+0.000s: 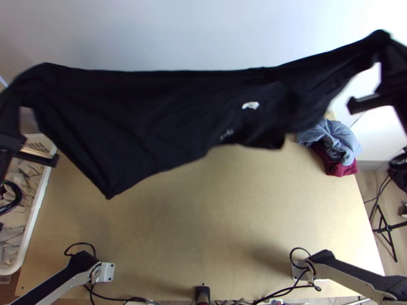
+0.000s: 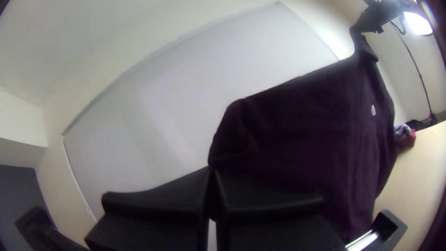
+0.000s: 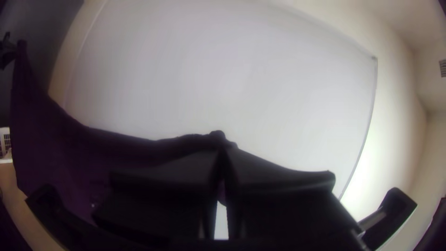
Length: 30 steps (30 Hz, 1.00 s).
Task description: Fold the t-shirt
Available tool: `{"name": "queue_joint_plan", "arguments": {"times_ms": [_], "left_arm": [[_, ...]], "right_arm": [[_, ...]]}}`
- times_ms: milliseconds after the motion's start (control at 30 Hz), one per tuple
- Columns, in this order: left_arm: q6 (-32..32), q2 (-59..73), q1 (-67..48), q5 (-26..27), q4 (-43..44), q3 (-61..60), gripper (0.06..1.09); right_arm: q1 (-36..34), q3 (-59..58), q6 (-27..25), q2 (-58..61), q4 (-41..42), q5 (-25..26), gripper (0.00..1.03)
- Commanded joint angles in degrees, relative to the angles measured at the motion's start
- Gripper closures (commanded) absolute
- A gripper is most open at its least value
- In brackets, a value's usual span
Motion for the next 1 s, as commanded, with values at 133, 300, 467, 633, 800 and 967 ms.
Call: {"name": "queue_joint_plan", "arguments": {"times_ms": [133, 300, 467, 633, 800, 967], "left_arm": [[11.1, -2.6, 0.0, 0.5, 4.5, 2.7, 1.05], [11.3, -4.1, -0.1, 0.7, 1.5, 3.6, 1.05], [12.2, -4.5, -0.1, 0.6, 1.2, 4.3, 1.05], [13.5, -5.4, -0.1, 0.9, -1.2, 5.5, 1.05], [14.7, -6.2, 0.0, 0.9, -4.3, 7.8, 1.05], [13.5, -6.5, 0.0, 0.9, -6.8, 9.7, 1.05]], "right_arm": [[1.4, 1.3, -9.9, -6.5, 3.3, -0.1, 1.00], [2.0, 1.3, -11.4, -9.6, 2.9, -0.1, 1.00], [2.0, 2.3, -12.5, -11.8, 2.8, -0.2, 1.00], [1.9, 3.7, -13.3, -13.9, 1.8, -0.5, 1.00], [1.9, 4.4, -13.8, -16.4, -0.9, -0.7, 1.00], [1.6, 4.4, -13.1, -18.7, -4.6, -1.2, 1.00]]}}
